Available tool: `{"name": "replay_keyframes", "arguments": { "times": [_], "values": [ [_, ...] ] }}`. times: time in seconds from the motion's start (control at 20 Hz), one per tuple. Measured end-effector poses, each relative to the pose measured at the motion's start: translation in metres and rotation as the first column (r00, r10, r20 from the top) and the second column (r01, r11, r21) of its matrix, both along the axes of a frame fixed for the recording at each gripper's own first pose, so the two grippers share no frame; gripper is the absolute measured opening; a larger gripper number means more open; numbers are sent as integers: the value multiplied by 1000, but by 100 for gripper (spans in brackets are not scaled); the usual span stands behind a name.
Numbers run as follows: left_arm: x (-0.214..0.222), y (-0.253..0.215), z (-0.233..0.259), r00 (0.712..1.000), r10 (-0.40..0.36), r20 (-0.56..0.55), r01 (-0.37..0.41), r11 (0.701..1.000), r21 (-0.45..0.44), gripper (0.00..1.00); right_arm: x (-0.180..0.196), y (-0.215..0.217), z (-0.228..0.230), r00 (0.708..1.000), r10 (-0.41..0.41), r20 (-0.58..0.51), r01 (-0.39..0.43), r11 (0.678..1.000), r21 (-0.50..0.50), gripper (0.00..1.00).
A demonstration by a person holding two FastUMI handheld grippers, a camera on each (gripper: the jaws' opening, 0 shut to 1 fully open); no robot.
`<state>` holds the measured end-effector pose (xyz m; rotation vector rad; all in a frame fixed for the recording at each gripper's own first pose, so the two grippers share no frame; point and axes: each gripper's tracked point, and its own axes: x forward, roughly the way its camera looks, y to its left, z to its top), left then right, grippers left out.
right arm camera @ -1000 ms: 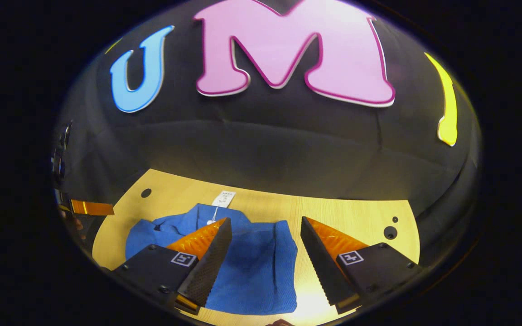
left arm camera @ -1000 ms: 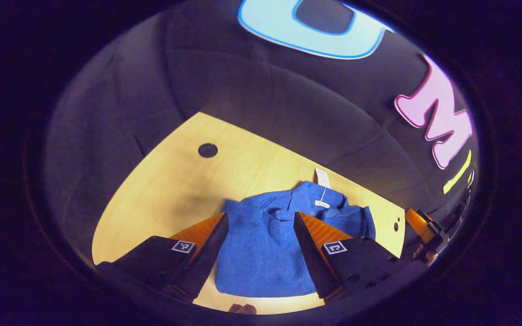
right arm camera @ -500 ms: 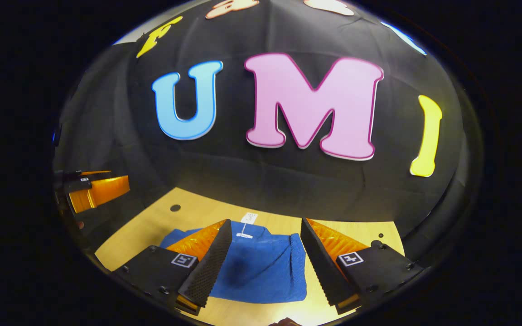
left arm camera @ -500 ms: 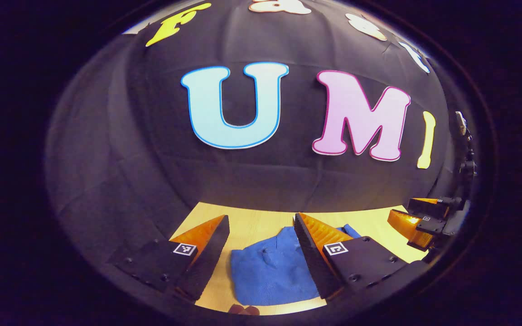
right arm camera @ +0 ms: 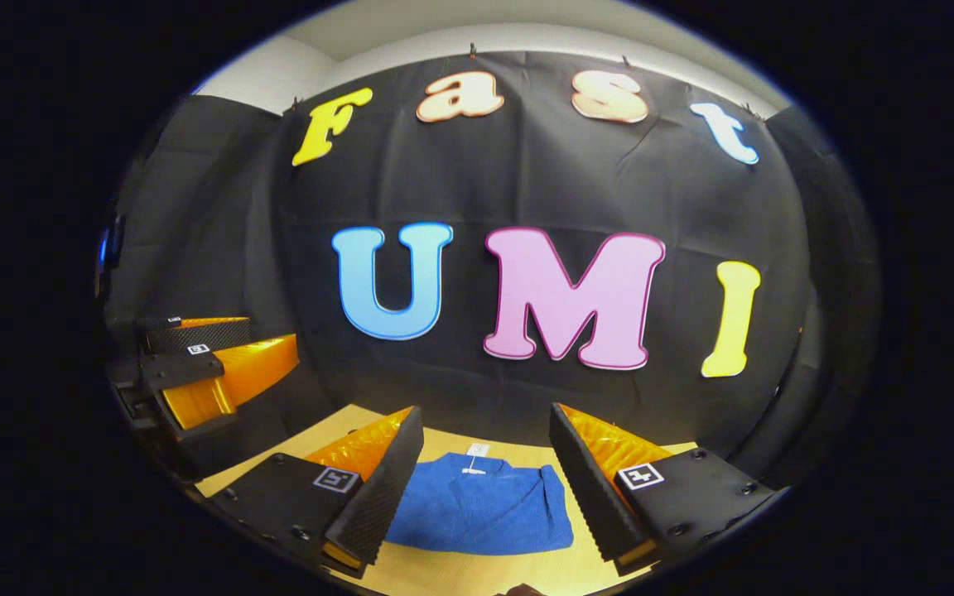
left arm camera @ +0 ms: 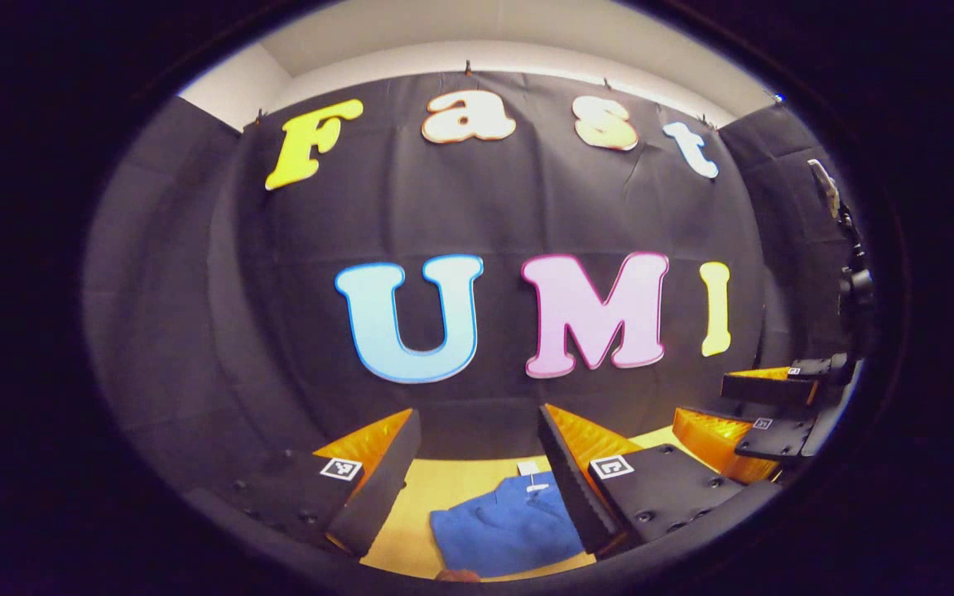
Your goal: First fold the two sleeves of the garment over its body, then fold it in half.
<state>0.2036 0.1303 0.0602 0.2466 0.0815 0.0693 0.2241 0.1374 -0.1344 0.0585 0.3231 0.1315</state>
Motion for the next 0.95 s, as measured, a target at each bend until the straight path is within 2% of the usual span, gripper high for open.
{"name": "replay_keyframes", "arguments": {
  "times": [0.15, 0.25, 0.35, 0.45, 0.55, 0.6, 0.8, 0.95],
  "values": [
    [-39, -4, 2, 999, -37, 33, 38, 999, -25, 81, -22, -13, 38, 993, -33, 110, 41, 996, -79, 97],
    [-64, -16, -1, 998, -37, 40, 39, 999, -32, 81, -41, -8, 66, 986, -26, 163, 39, 996, -78, 97],
    [-91, -21, 2, 998, -3, 62, 5, 999, -33, 82, -50, -8, 74, 979, -23, 201, 34, 998, -51, 97],
    [-117, -26, 2, 996, 39, 80, -36, 999, -41, 80, -88, 0, 73, 977, -10, 214, 13, 1000, -15, 97],
    [-140, -28, -7, 992, 102, 69, -98, 994, -55, 84, -109, -2, 69, 977, 16, 214, -16, 1000, -4, 97],
    [-153, -31, -15, 991, 124, 54, -120, 991, -66, 82, -119, -5, 69, 975, 32, 220, -31, 999, -10, 97],
    [-190, -44, -25, 984, 157, 87, -147, 984, -103, 82, -149, -22, 58, 971, 110, 213, -102, 993, -51, 97],
    [-196, -52, -38, 982, 169, 81, -161, 982, -99, 80, -157, -27, 51, 970, 146, 192, -146, 989, -18, 97]
  ]
}}
